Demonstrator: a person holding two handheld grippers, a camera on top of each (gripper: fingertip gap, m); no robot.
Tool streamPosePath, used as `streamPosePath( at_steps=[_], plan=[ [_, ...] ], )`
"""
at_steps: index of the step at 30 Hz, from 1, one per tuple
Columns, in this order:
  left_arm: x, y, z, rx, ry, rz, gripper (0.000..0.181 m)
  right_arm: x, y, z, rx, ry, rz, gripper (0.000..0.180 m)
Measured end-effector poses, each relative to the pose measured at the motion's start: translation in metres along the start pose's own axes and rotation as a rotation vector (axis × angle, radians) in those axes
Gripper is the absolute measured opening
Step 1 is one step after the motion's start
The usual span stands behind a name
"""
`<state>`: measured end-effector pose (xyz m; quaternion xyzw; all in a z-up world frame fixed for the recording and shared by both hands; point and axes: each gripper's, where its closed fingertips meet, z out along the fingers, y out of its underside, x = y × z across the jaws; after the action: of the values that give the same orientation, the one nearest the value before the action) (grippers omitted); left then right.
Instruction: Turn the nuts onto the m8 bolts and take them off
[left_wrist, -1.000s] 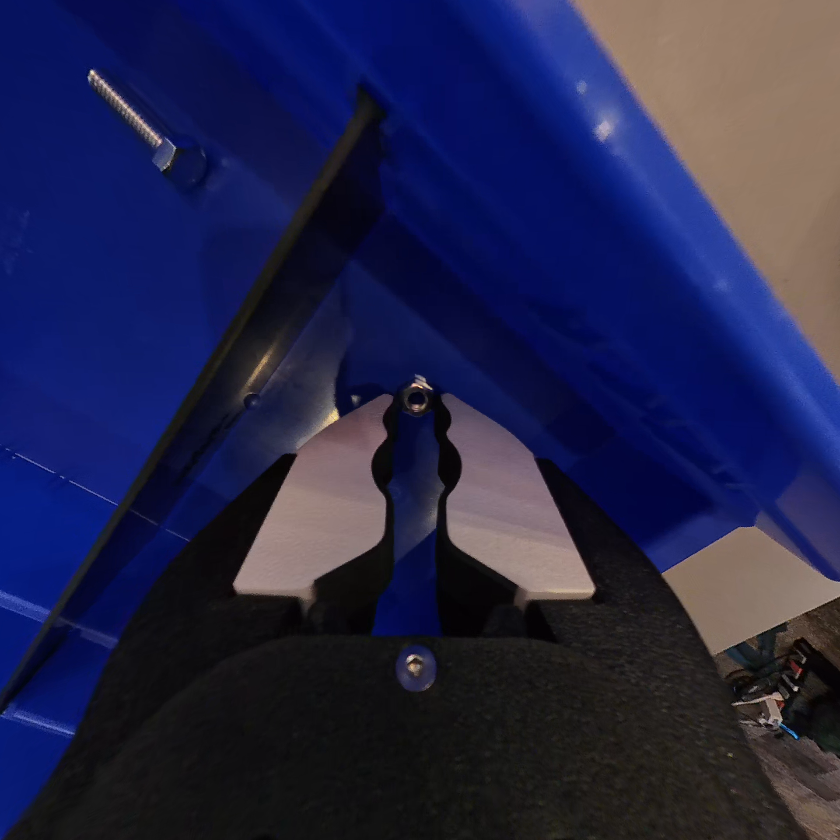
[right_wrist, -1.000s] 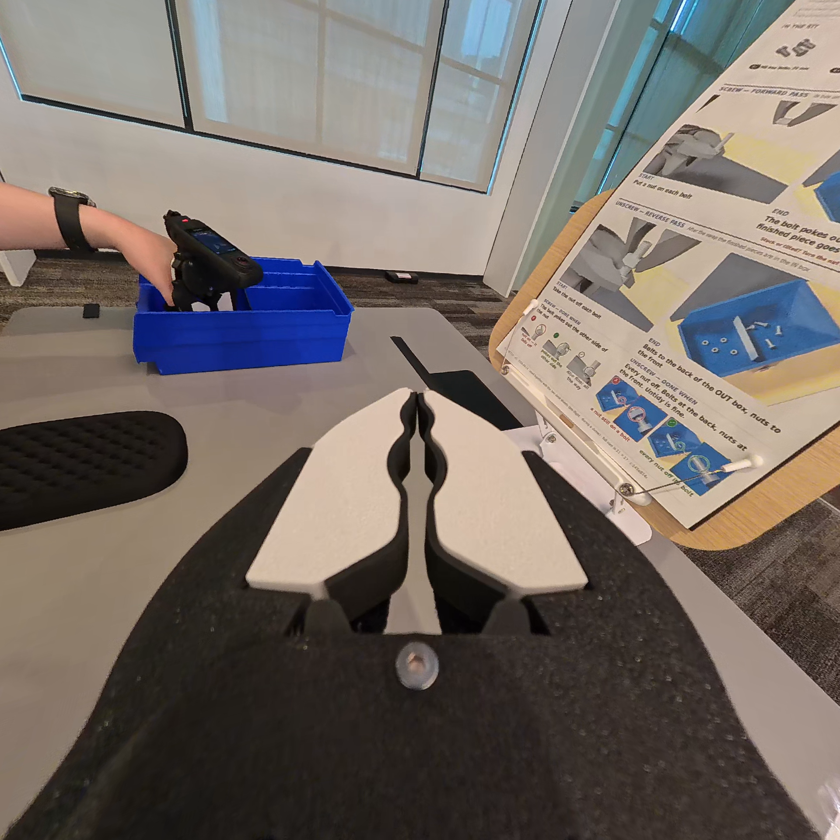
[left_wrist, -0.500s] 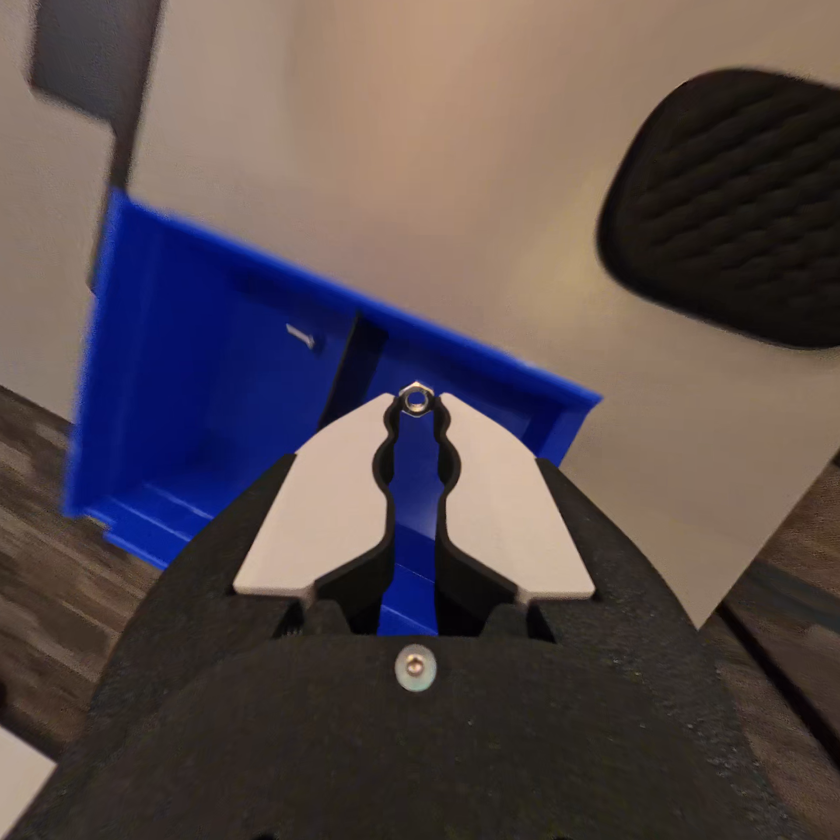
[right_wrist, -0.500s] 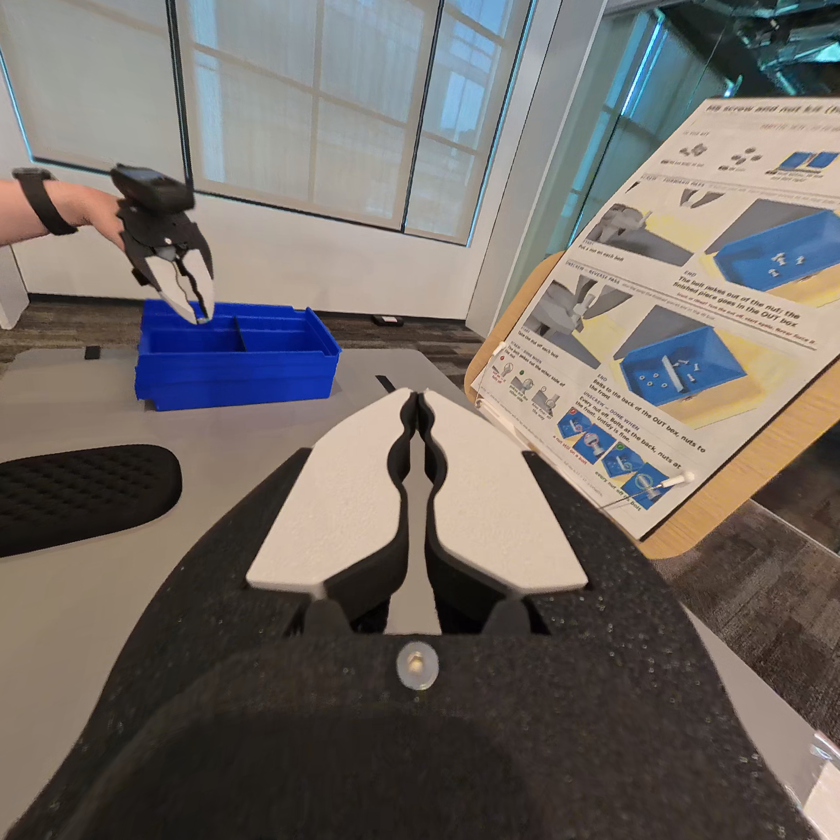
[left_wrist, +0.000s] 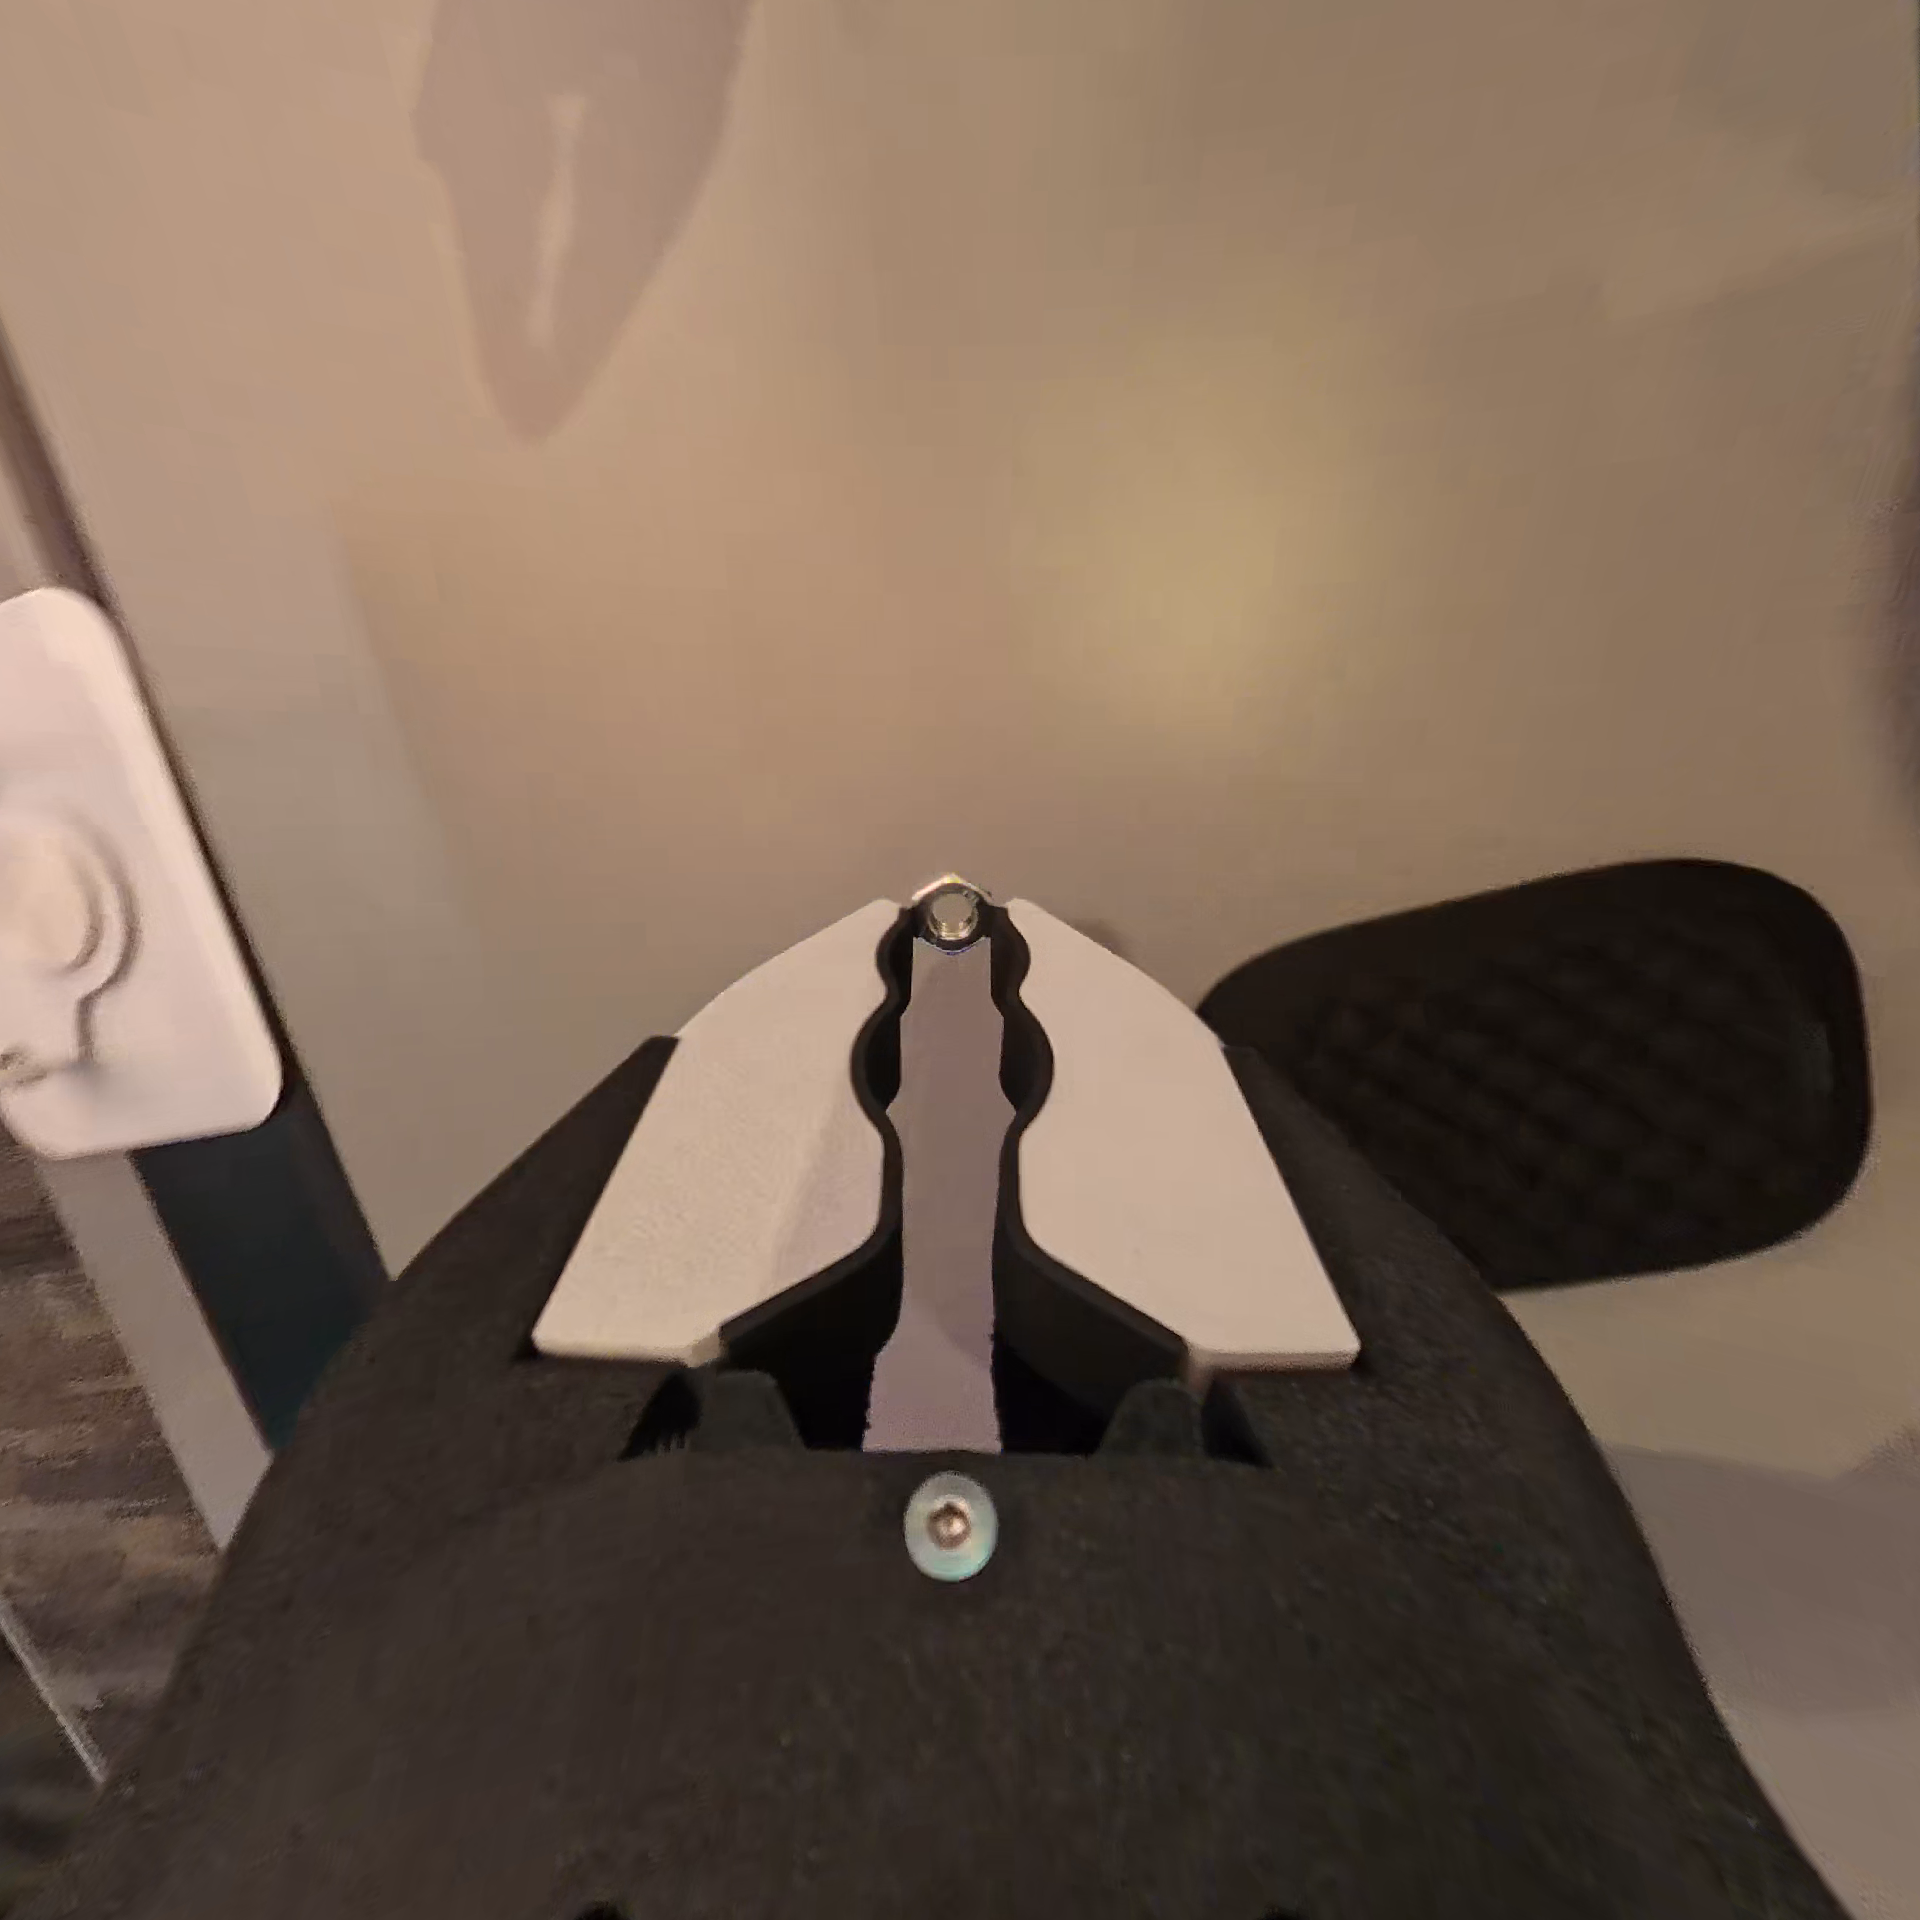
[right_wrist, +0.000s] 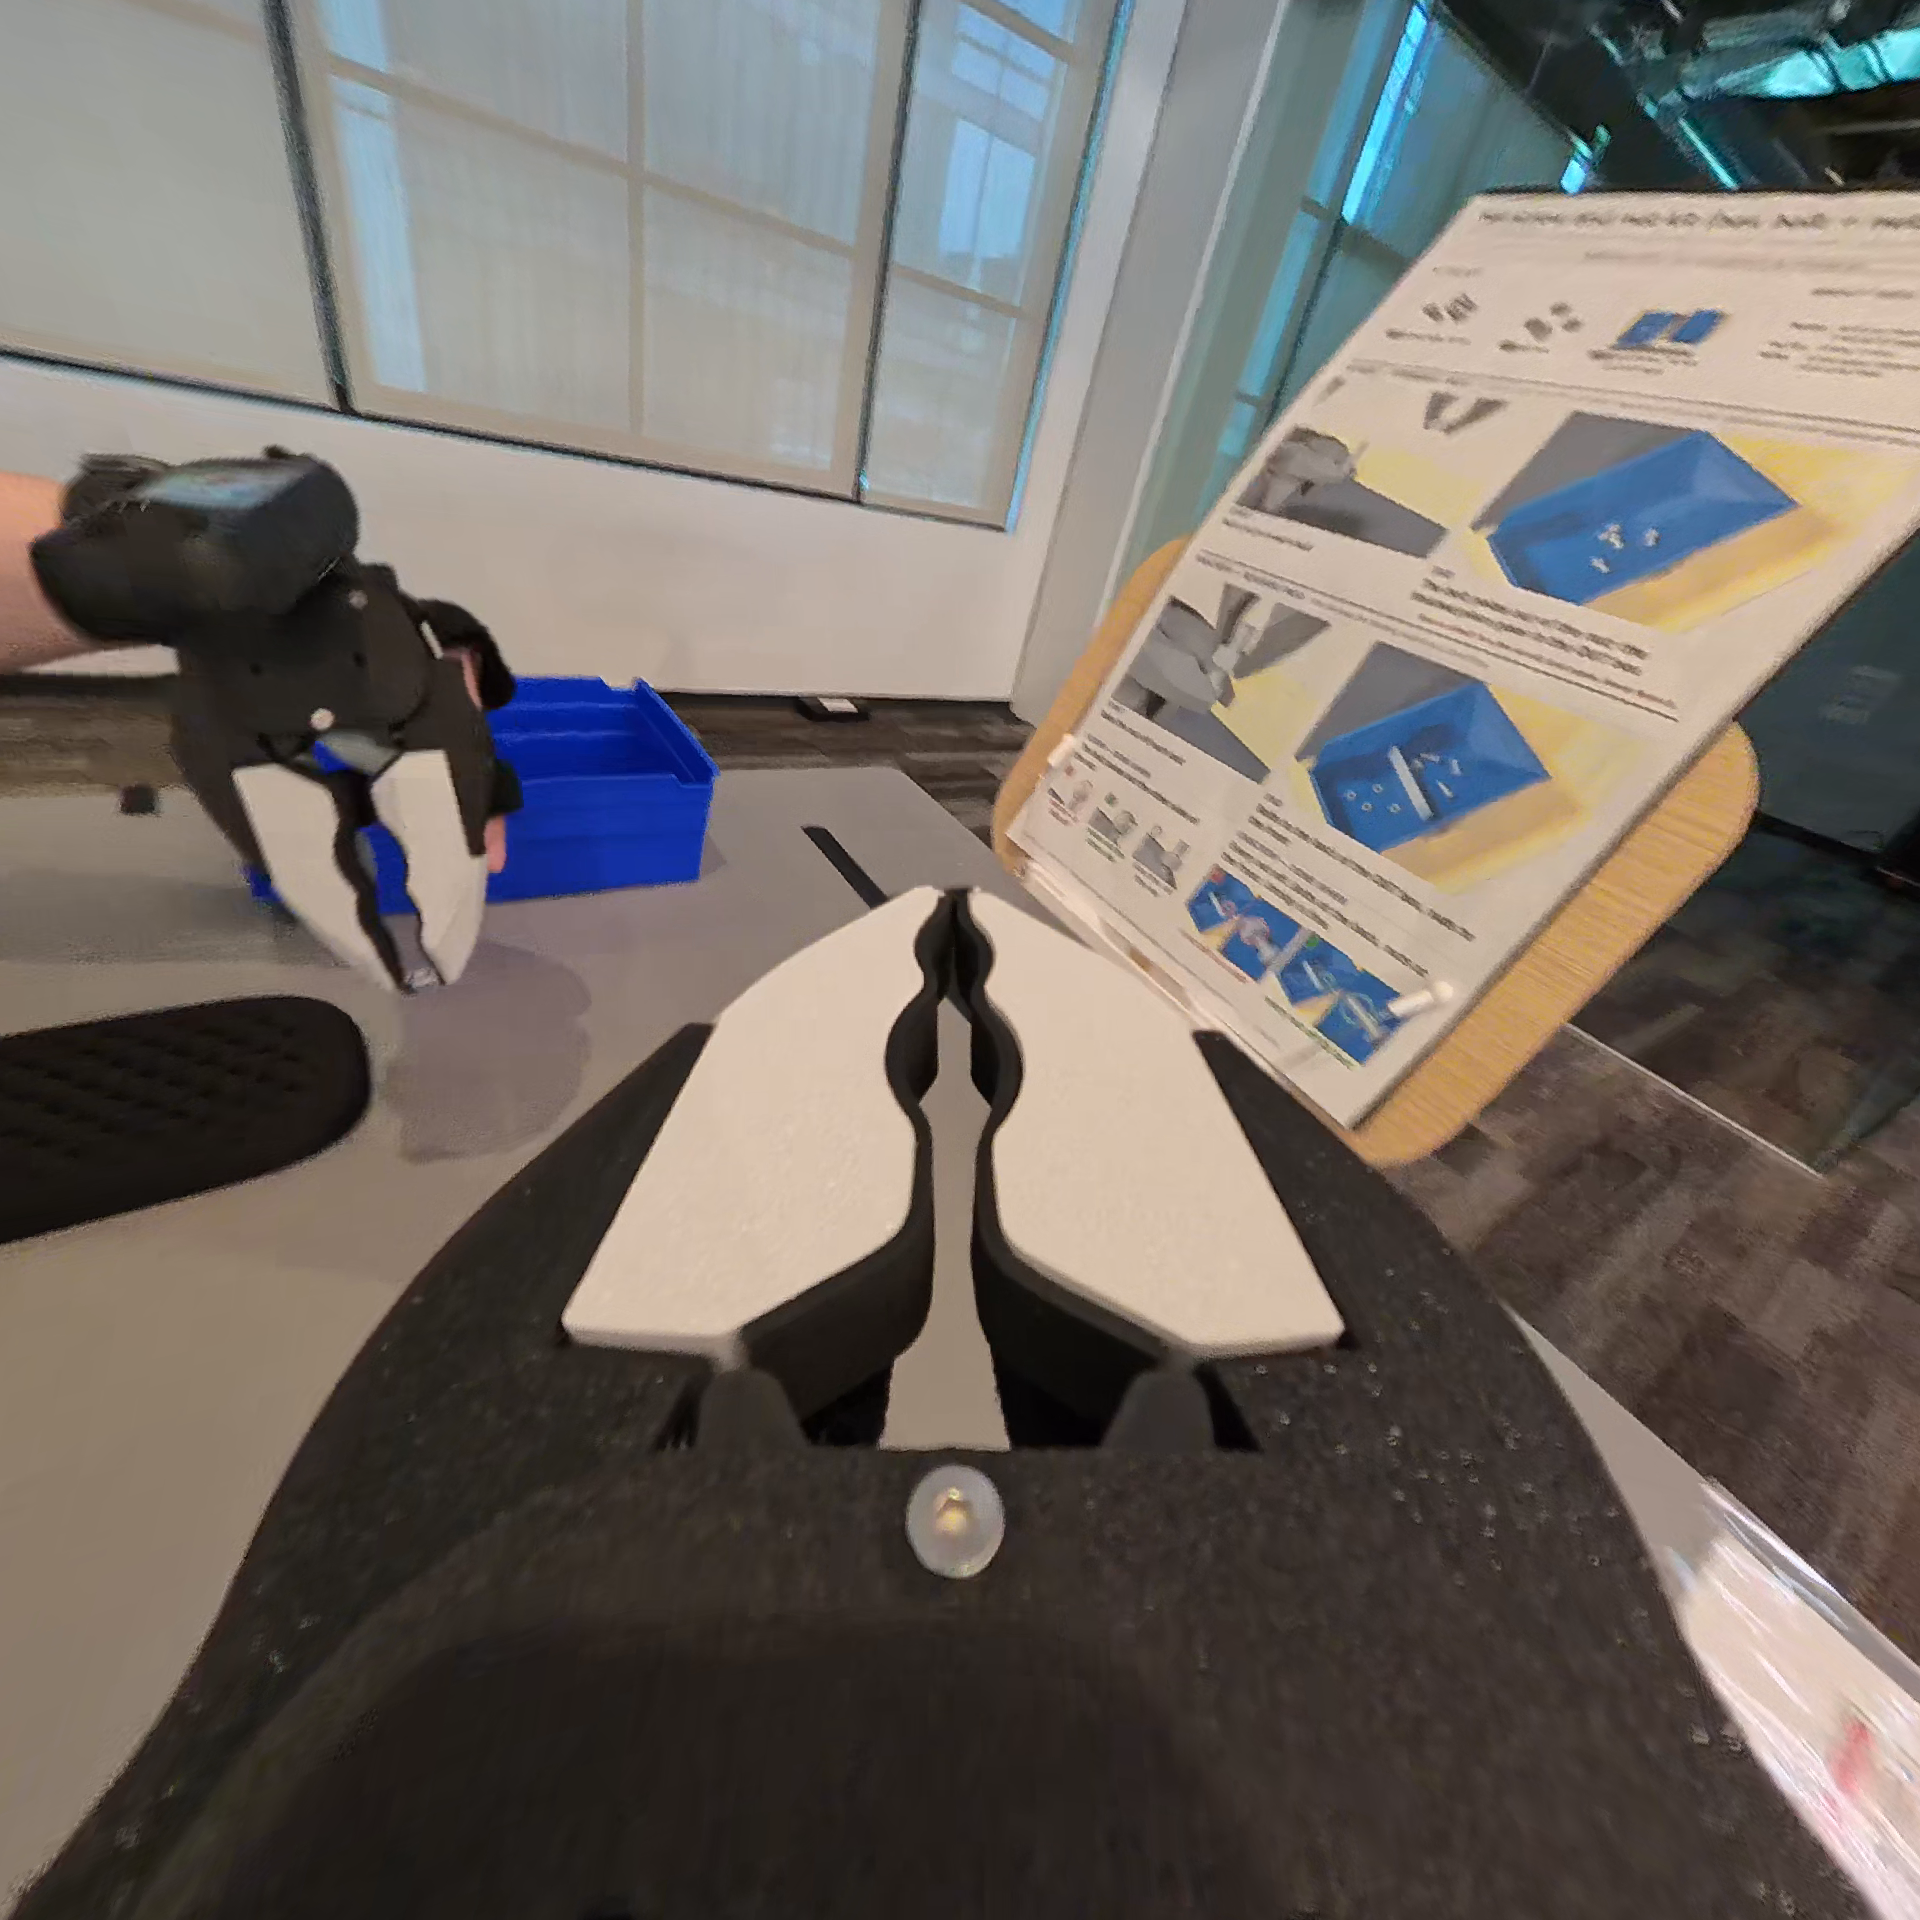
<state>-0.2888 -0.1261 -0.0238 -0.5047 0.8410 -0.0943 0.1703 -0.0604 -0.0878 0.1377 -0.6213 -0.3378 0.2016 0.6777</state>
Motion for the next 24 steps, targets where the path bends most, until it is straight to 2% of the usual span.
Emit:
streamPosePath(
  at_steps=[5,9,15,24],
  plan=[
    [-0.021,-0.017,0.078,-0.114,0.115,-0.003,0.014,0.018,0.019,-0.018,-0.119,0.08,0.032,0.0],
    [-0.034,-0.029,0.117,-0.135,0.132,-0.012,0.014,0.032,0.04,-0.026,-0.203,0.13,0.048,0.0],
    [-0.043,-0.038,0.144,-0.146,0.145,-0.062,0.014,0.031,0.045,-0.026,-0.23,0.134,0.026,0.0],
    [-0.047,-0.03,0.162,-0.196,0.14,-0.107,0.014,0.034,0.048,-0.025,-0.247,0.133,0.043,0.0]
  ],
)
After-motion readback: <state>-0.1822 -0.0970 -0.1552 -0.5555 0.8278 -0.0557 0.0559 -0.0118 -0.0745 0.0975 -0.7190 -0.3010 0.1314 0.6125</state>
